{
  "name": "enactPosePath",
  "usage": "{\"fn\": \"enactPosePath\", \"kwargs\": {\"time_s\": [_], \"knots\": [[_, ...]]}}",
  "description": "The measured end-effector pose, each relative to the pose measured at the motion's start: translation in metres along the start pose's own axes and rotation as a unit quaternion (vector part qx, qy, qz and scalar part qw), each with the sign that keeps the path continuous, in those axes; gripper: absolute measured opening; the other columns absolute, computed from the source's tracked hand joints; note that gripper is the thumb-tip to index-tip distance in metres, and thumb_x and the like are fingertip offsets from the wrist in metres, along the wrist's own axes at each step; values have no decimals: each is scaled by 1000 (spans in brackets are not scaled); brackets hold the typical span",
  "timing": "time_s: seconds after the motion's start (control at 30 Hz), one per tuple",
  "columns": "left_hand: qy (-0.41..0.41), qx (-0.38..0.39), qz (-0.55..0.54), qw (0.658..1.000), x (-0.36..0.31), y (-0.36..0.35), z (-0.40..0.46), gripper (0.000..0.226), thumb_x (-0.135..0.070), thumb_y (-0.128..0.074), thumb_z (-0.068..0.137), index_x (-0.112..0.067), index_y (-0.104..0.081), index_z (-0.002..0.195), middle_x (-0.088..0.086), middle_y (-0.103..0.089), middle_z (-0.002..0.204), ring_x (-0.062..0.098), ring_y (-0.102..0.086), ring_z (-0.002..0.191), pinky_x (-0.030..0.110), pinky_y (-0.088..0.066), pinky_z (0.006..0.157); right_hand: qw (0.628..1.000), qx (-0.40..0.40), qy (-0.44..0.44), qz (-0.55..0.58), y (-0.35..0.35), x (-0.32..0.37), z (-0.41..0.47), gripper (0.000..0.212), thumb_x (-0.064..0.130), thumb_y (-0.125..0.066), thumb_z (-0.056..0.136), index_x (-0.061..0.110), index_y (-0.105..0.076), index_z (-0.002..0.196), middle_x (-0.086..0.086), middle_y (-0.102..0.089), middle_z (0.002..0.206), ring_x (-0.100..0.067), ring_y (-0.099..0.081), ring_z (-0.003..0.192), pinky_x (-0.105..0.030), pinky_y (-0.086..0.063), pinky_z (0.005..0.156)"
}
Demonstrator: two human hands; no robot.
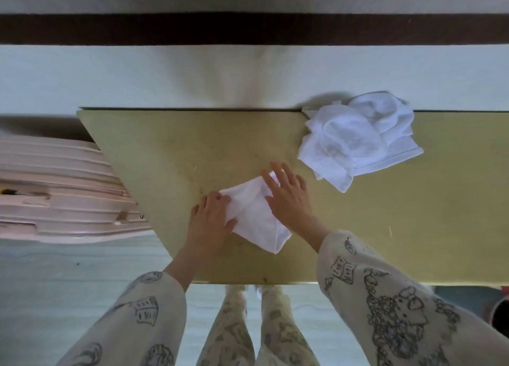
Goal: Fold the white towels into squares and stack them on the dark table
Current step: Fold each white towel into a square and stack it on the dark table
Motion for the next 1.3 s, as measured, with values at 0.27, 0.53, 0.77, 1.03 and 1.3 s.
{"fn": "enactPosePath", "kwargs": {"time_s": [0.27,0.53,0.77,1.03,1.3], "knots": [[20,-102,-50,993,11,22,-5,19,9,-63,69,-2,-65,84,14,-64,79,33,-62,68,39,-48,64,996,-79,4,36,32,6,13,16,7,-55,87,8,-65,99,-7,-64,112,-26,-53,115,-38,-35,98],[32,-181,-191,964,24,117,9,16,-14,-60,88,1,-66,90,14,-63,86,28,-56,78,26,-36,71,977,-139,-60,148,142,-2,-13,22,25,-50,94,8,-62,102,-9,-70,92,-28,-62,88,-31,-41,73],[21,-243,-338,909,-8,207,12,15,-19,-60,88,-6,-67,92,-1,-62,81,15,-56,75,8,-37,60,954,-222,-81,183,222,-2,-38,22,26,-52,93,9,-65,99,-5,-69,93,-21,-61,87,-23,-34,69],[-35,-219,-287,932,-13,199,-14,14,-12,-58,89,-1,-67,92,2,-60,73,17,-54,68,12,-33,55,953,-213,-86,200,203,-10,-79,21,13,-52,93,4,-68,102,-12,-69,97,-25,-61,90,-24,-38,72],[24,56,-234,970,12,82,-63,20,-20,-56,91,-5,-68,99,0,-59,74,9,-50,66,14,-33,56,971,-10,-137,196,82,-31,-124,18,14,-58,89,10,-71,100,-7,-70,103,-24,-62,98,-24,-39,81]]}}
Point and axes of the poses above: each hand's wrist, its own z-axis towards the middle knuckle, its own y-axis out of the back of the hand, x = y × z, the point moved 1 cm from there along z, towards the middle knuckle
